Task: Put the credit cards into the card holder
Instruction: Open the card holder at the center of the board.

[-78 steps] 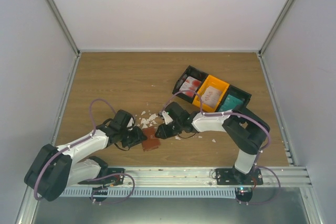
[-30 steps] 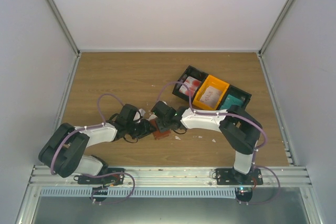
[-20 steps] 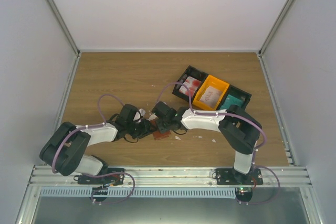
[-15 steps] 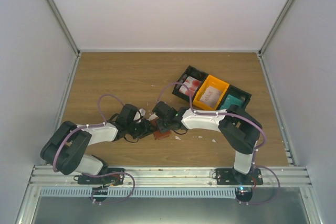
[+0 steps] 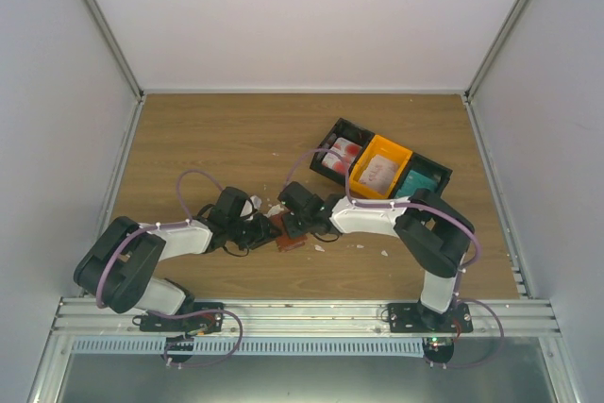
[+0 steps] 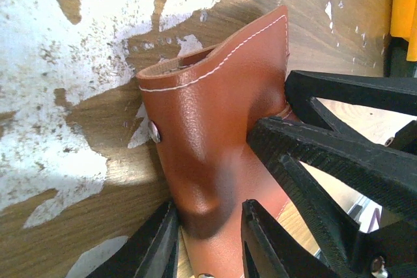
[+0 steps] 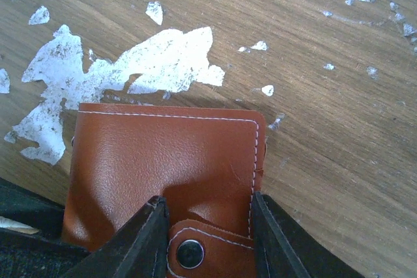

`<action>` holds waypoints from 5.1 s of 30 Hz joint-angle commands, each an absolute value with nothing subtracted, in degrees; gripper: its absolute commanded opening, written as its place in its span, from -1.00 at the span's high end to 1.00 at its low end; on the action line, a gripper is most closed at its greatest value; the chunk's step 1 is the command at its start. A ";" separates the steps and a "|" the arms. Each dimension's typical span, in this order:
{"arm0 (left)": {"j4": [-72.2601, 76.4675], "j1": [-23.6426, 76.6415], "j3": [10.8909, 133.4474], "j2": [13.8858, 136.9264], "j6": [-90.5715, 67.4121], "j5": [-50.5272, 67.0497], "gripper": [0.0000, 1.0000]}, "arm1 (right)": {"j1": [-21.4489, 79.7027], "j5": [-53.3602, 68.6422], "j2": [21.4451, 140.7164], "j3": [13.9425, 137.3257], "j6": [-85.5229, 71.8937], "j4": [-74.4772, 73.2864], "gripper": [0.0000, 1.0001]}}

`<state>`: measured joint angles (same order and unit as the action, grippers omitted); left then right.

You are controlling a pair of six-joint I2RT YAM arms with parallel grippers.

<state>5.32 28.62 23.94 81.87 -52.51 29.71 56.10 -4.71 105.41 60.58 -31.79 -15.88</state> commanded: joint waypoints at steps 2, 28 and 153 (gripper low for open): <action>1.59 29.18 23.09 85.61 -51.50 23.14 0.42 | 56.78 4.41 106.38 57.32 -32.52 -14.24 0.35; -8.97 29.35 24.44 85.25 -49.37 16.09 0.70 | 51.82 0.32 93.80 49.17 -38.99 -10.20 0.66; 1.29 25.85 37.38 90.73 -35.20 38.75 0.35 | 43.24 1.40 82.55 52.74 -28.72 -18.48 0.27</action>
<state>0.95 25.12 35.46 90.21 -36.38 36.14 43.64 -3.70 85.12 50.72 -29.58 -19.22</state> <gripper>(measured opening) 0.326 0.357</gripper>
